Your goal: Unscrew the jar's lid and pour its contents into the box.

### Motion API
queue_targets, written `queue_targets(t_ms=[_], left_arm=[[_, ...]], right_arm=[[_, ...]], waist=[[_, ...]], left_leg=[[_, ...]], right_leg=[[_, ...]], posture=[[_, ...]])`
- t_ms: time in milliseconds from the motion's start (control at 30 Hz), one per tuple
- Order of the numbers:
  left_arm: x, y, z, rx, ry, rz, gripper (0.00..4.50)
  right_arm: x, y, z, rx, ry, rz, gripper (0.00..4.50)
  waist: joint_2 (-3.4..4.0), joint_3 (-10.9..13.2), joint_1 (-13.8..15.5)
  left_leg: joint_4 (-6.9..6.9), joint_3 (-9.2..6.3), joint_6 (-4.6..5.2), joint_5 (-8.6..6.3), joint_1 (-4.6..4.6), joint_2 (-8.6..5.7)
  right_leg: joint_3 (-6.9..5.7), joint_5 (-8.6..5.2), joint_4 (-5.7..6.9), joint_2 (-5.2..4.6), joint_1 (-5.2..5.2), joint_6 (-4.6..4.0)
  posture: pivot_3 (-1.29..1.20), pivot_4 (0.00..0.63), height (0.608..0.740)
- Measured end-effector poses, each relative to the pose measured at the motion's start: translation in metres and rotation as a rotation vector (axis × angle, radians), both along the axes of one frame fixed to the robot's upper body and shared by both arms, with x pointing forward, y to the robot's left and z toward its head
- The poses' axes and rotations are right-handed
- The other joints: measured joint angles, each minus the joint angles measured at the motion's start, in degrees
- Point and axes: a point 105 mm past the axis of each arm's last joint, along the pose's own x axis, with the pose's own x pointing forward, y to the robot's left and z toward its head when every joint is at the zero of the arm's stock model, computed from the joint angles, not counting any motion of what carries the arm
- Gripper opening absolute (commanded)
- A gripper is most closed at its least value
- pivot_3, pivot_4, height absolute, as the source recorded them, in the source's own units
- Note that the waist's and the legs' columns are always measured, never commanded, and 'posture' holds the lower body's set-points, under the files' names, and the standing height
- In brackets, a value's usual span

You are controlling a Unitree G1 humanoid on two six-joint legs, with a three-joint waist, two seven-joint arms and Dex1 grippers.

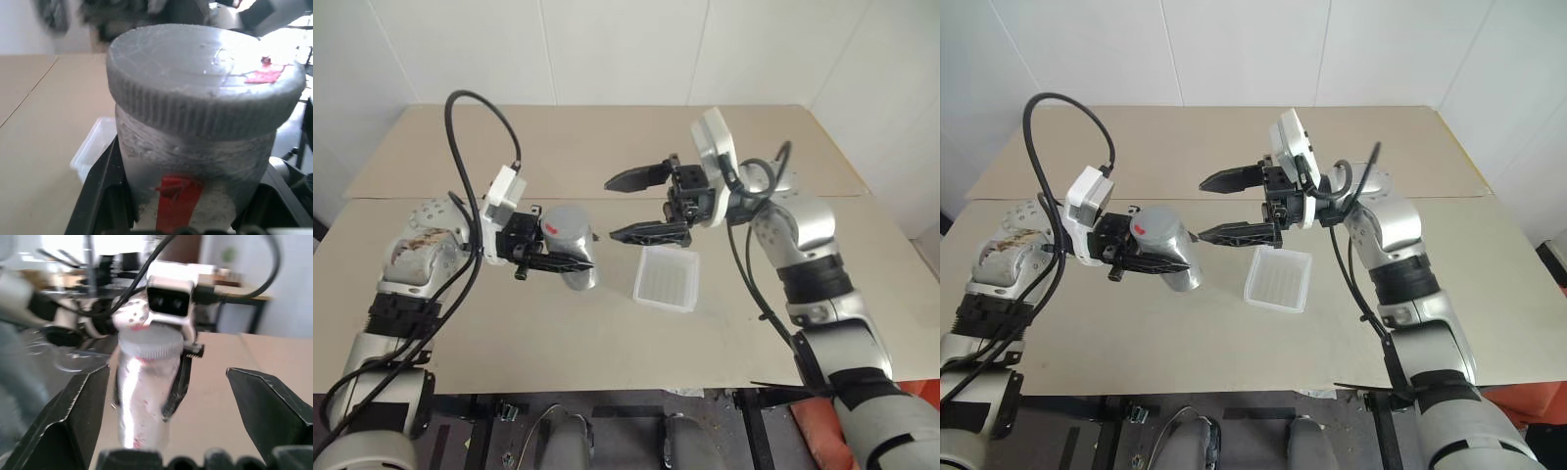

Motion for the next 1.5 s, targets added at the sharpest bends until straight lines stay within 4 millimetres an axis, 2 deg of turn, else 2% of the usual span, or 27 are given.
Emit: queue_targets(t_ms=[200, 367, 533, 867, 1067, 1233, 1300, 1400, 1500], left_arm=[[0.015, 0.001, -0.006, -0.01, 0.004, 0.113, 1.94], [0.017, -0.004, -0.003, -0.01, -0.025, 0.105, 1.94], [0.017, -0.005, -0.002, -0.01, -0.027, 0.094, 1.94], [0.015, -0.003, -0.001, -0.01, -0.032, 0.094, 1.94], [0.014, 0.003, 0.0, -0.008, -0.033, 0.108, 1.94], [0.013, 0.009, 0.001, -0.002, -0.024, 0.127, 1.94], [0.012, 0.015, 0.0, -0.002, -0.015, 0.144, 1.94], [0.006, 0.016, 0.002, 0.01, -0.022, 0.11, 1.94], [0.005, 0.017, 0.003, 0.014, -0.022, 0.102, 1.94]], right_arm=[[-0.014, 0.023, 0.009, 0.007, 0.007, -0.132, 4.45], [-0.011, 0.047, -0.002, -0.032, -0.023, -0.216, 4.45], [-0.008, 0.062, -0.006, -0.032, -0.016, -0.234, 4.45], [0.005, 0.068, -0.015, -0.028, 0.009, -0.251, 4.45], [0.007, 0.064, -0.018, -0.033, 0.007, -0.226, 4.45], [0.007, 0.05, -0.019, -0.041, -0.001, -0.198, 4.45], [0.012, 0.037, -0.022, -0.044, 0.008, -0.218, 4.45], [0.03, 0.01, -0.022, -0.037, 0.029, -0.323, 4.45], [0.032, 0.002, -0.018, -0.021, 0.019, -0.34, 4.45]], waist=[[0.0, 0.0, 0.1], [0.0, 0.0, 0.2], [0.0, 0.0, 0.1], [0.0, 0.0, 0.1], [0.0, 0.0, 0.1], [0.0, 0.0, 0.1], [0.0, 0.0, 0.1], [0.0, 0.0, 0.4], [0.0, 0.0, 0.2]], left_leg=[[0.02, 0.0, 0.0, 0.0, 0.02, -0.02], [0.02, 0.0, 0.0, 0.0, 0.0, -0.03], [0.01, 0.0, 0.0, 0.0, 0.02, -0.03], [0.01, 0.0, 0.0, 0.0, 0.02, -0.02], [0.01, 0.0, 0.0, 0.0, 0.01, -0.02], [0.01, 0.0, 0.0, 0.0, 0.02, -0.02], [0.01, 0.0, 0.0, 0.0, 0.01, -0.02], [0.01, 0.0, 0.0, 0.0, 0.01, -0.04], [-0.03, 0.0, 0.0, 0.0, 0.02, 0.0]], right_leg=[[0.0, 0.0, 0.08, 0.0, 0.01, 0.0], [0.0, 0.0, 0.06, -0.01, 0.01, 0.0], [0.0, 0.0, 0.07, -0.01, 0.01, 0.0], [0.0, 0.0, 0.05, 0.0, 0.01, 0.0], [0.0, 0.0, 0.04, 0.0, 0.01, 0.0], [0.0, 0.0, 0.02, 0.0, 0.02, 0.0], [0.0, 0.0, 0.02, -0.01, 0.03, 0.0], [-0.01, 0.0, -0.09, -0.03, 0.05, 0.0], [-0.01, 0.0, -0.09, 0.02, 0.02, -0.01]], posture=[[0.0, 0.15, 0.74], [0.0, 0.15, 0.74], [0.0, 0.15, 0.74], [0.0, 0.15, 0.74], [0.0, 0.15, 0.74], [0.0, 0.15, 0.74], [0.0, 0.15, 0.74], [0.0, 0.15, 0.74], [0.0, 0.15, 0.74]])
